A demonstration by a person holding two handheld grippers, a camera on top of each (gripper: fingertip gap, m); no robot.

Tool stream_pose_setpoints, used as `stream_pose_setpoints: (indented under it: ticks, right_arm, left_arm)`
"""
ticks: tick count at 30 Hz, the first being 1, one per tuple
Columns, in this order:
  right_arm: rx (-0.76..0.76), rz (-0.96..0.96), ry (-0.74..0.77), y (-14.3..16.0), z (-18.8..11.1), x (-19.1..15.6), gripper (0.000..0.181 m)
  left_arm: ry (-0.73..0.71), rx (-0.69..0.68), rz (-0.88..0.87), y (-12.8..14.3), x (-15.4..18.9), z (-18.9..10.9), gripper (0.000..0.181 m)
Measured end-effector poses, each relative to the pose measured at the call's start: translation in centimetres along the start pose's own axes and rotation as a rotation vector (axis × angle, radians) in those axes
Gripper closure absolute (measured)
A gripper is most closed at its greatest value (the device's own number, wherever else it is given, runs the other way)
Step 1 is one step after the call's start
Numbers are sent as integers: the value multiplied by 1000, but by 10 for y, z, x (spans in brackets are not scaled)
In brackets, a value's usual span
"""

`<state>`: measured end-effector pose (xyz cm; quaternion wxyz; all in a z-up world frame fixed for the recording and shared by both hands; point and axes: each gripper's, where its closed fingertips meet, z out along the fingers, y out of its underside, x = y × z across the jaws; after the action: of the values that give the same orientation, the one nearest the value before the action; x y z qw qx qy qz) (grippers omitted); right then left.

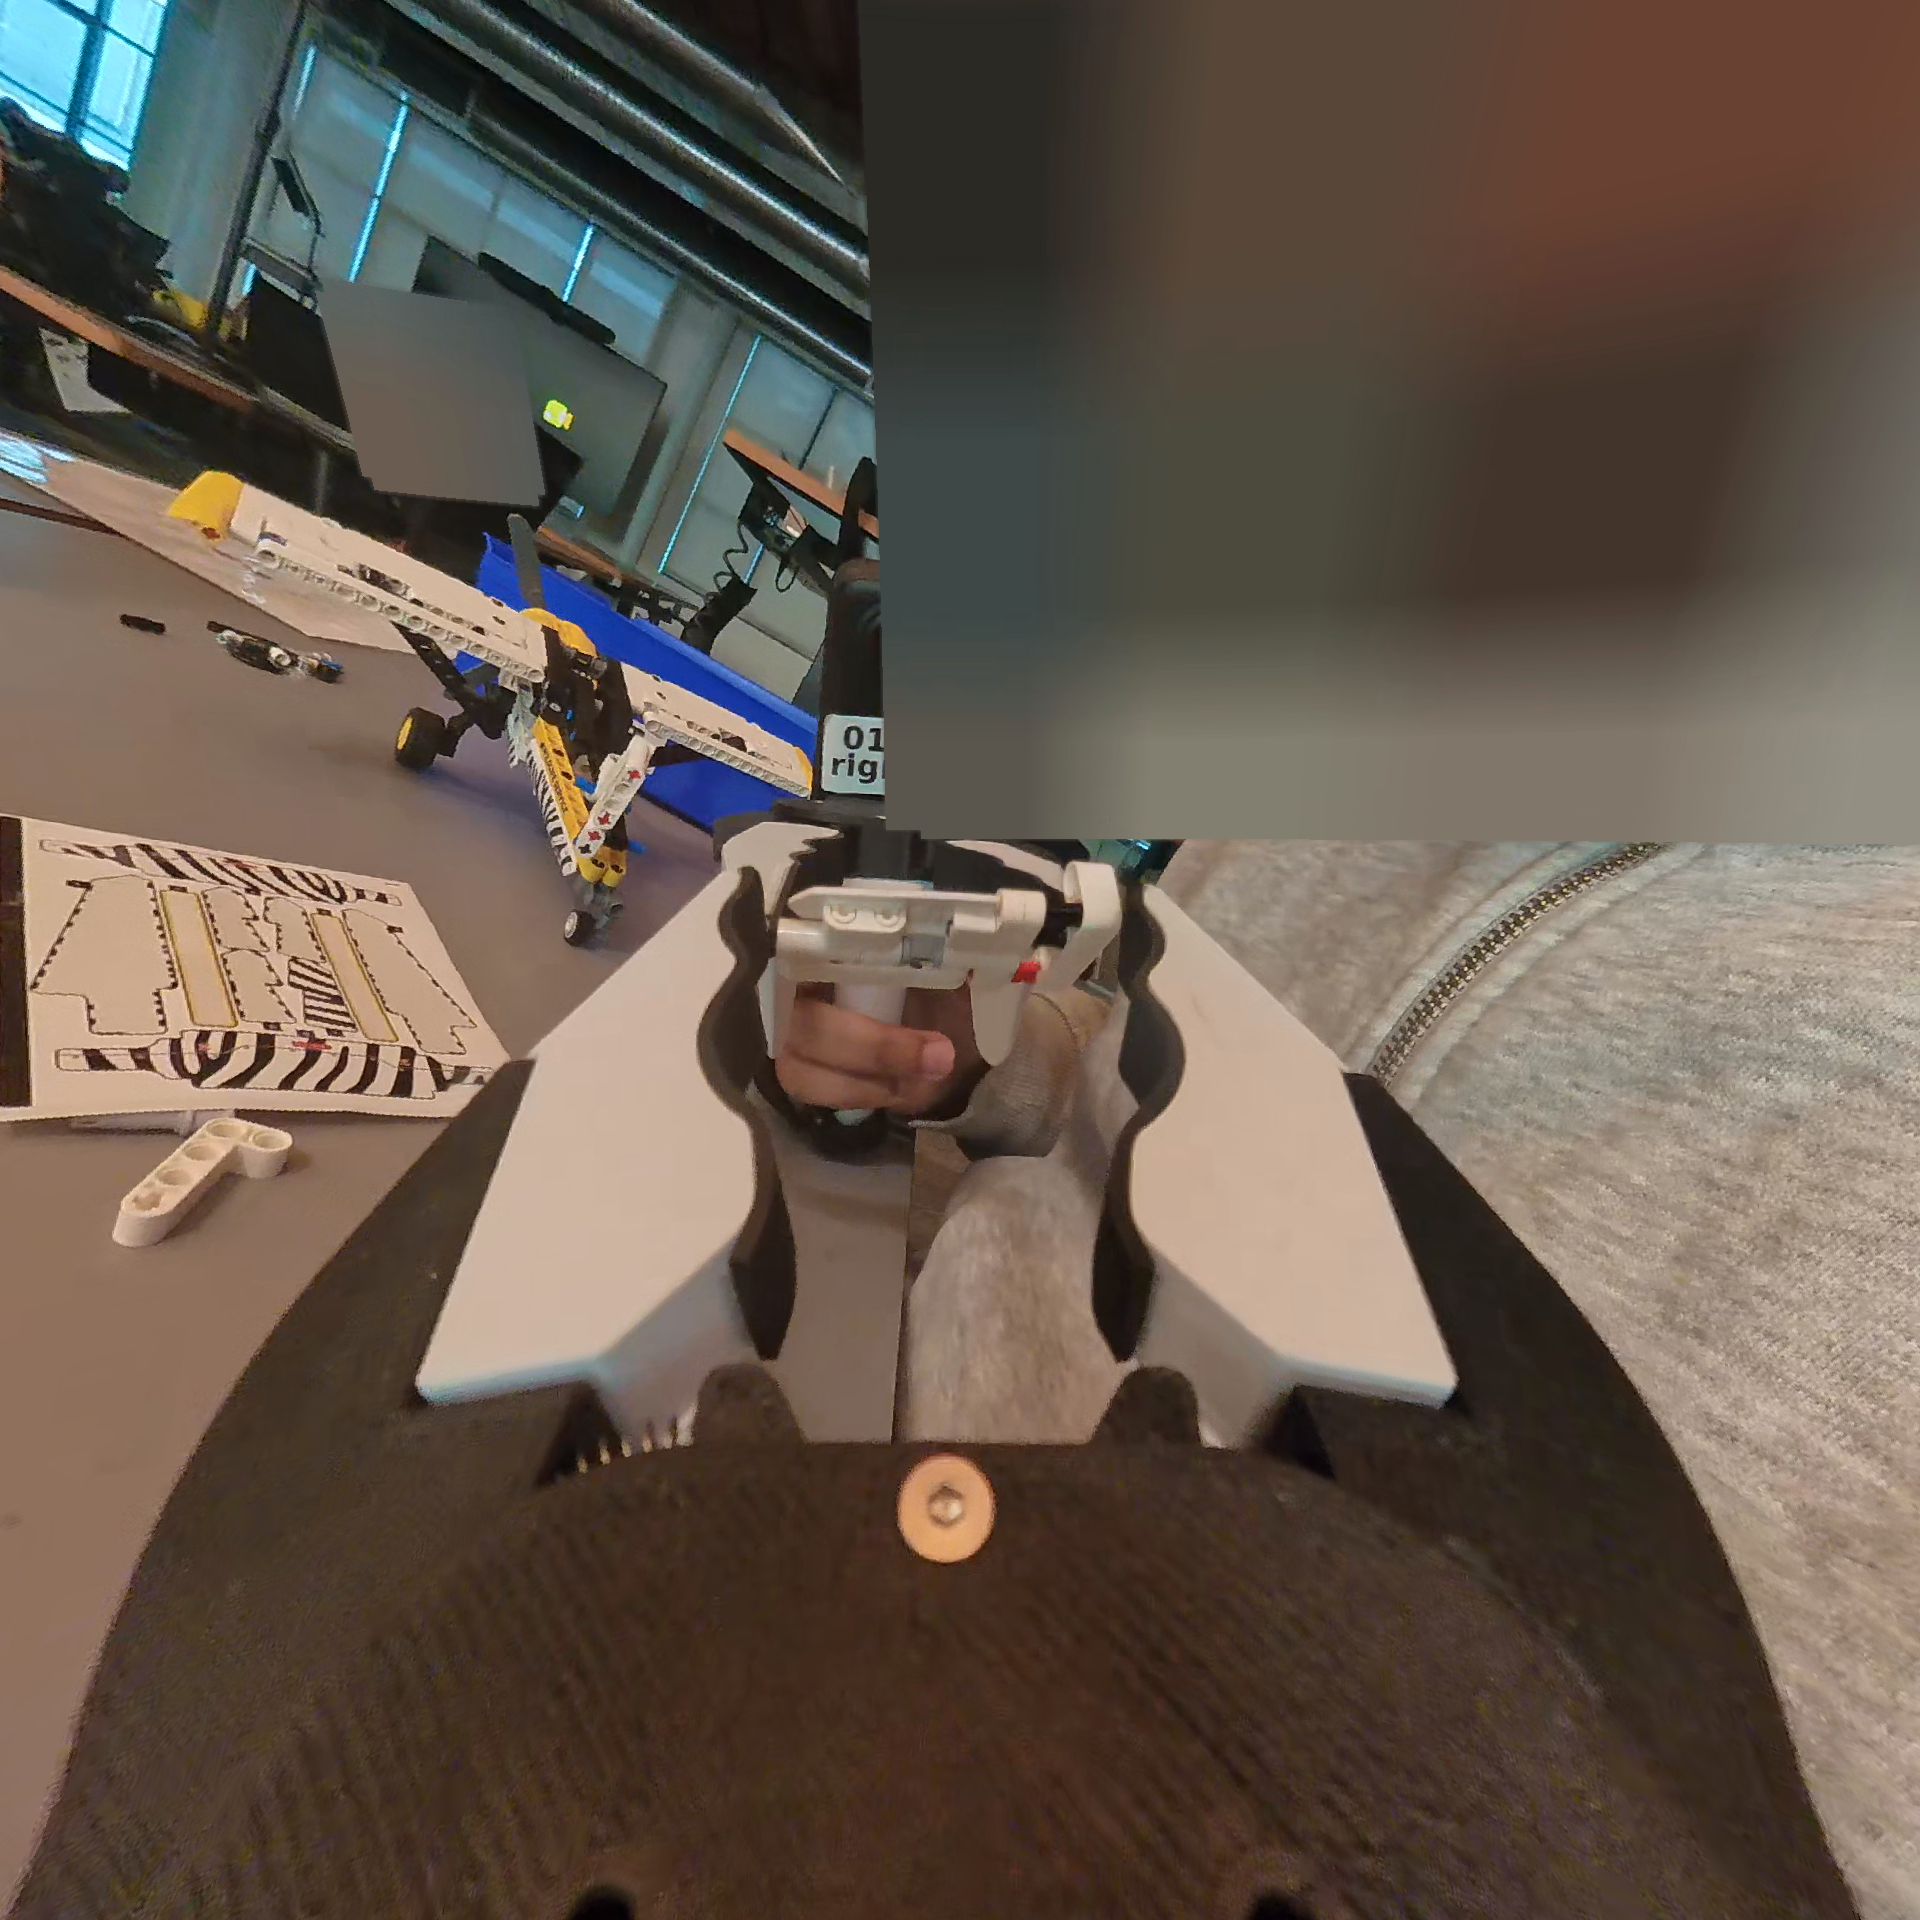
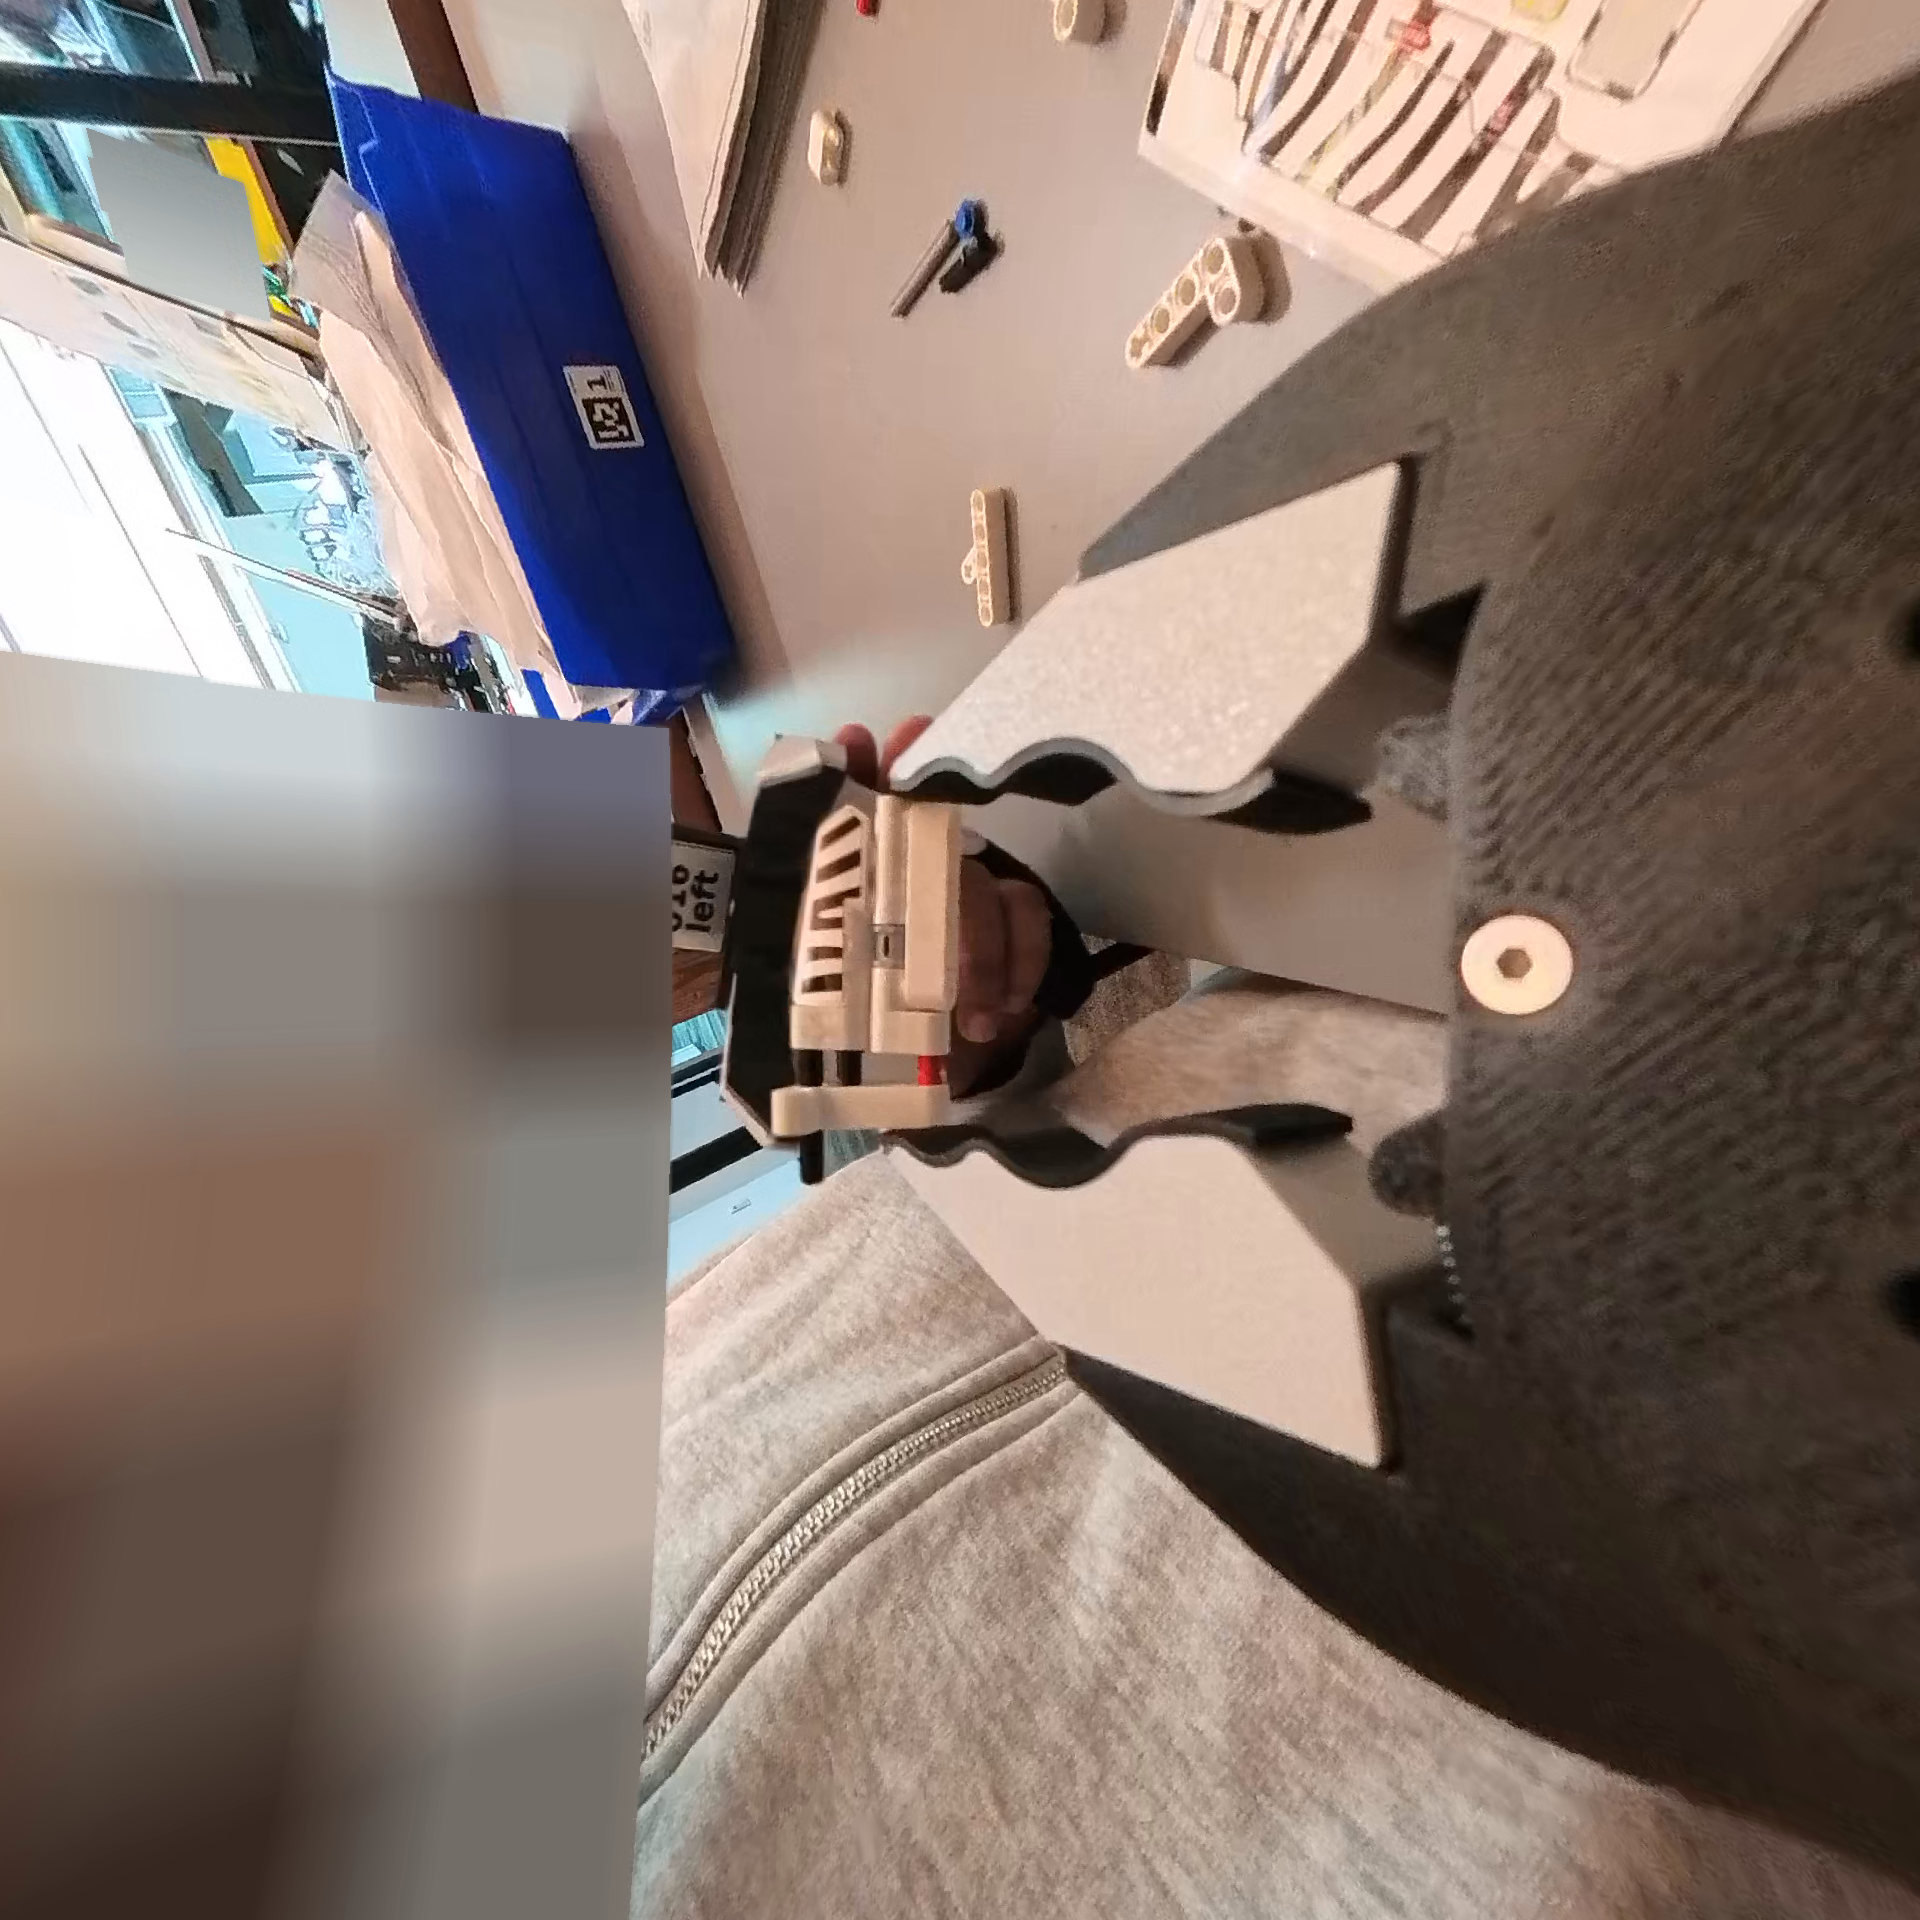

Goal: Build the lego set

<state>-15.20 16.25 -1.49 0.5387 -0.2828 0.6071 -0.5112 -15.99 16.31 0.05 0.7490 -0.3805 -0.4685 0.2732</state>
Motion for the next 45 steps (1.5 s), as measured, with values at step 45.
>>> stream_pose_setpoints:
  ticks: [45]
  right_arm:
    - [0,79,-6,2,3,3,120]
  left_arm:
    - [16,94,-84,0,-5,-1,119]
